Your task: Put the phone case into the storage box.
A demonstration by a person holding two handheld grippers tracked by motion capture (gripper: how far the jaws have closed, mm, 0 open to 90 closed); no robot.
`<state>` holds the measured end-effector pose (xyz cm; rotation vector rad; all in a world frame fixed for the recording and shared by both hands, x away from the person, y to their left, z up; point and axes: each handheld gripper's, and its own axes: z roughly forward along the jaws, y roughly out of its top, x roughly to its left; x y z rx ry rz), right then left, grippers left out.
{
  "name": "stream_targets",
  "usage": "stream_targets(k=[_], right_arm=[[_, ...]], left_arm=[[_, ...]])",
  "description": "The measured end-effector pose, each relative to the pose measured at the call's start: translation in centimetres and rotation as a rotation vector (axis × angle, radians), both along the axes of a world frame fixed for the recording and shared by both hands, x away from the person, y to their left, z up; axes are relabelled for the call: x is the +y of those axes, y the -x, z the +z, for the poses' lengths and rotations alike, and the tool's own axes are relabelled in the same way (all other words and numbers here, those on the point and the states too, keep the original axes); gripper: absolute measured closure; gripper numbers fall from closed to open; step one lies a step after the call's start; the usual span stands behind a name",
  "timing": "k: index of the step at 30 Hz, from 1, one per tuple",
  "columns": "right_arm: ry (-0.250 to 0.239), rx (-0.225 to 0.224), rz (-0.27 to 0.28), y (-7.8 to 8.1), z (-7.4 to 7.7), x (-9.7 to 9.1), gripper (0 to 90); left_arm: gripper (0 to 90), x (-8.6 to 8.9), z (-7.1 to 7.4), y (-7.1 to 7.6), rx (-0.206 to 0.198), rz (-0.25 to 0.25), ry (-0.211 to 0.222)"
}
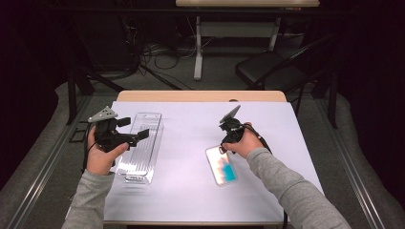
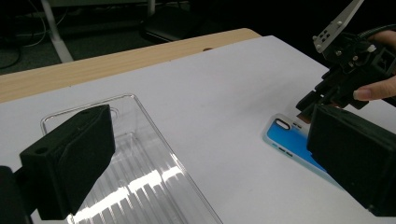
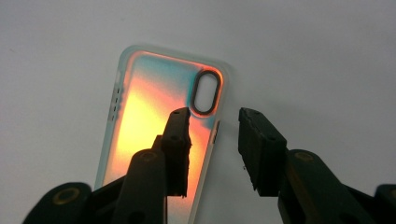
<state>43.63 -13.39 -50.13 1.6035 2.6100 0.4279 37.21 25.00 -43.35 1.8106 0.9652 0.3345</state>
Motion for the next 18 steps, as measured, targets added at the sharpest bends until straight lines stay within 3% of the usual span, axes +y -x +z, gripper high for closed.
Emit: stream_targets(k=[2, 9, 14, 18], right_arm=[[-0.021, -0.013, -0.007, 0.0, -0.4, -0.1, 65.8], [-0.017, 0.052, -0.065, 0.2, -0.7, -0.3, 69.1], [-0.051, 0.071, -0.080, 0.2, -1.1, -0.7, 70.5], [-0.033, 0.111, -0.076, 0.2, -1.1, -0.7, 72.9]], left_arm=[[1.3, 0.0, 0.0, 0.0, -0.001, -0.002, -0.001], [1.3, 0.1, 0.0, 0.0, 0.001, 0.000, 0.002], [1.3, 0.2, 0.0, -0.1, 0.002, 0.002, 0.001], [1.3, 0.2, 0.0, -0.1, 0.004, 0.003, 0.004]])
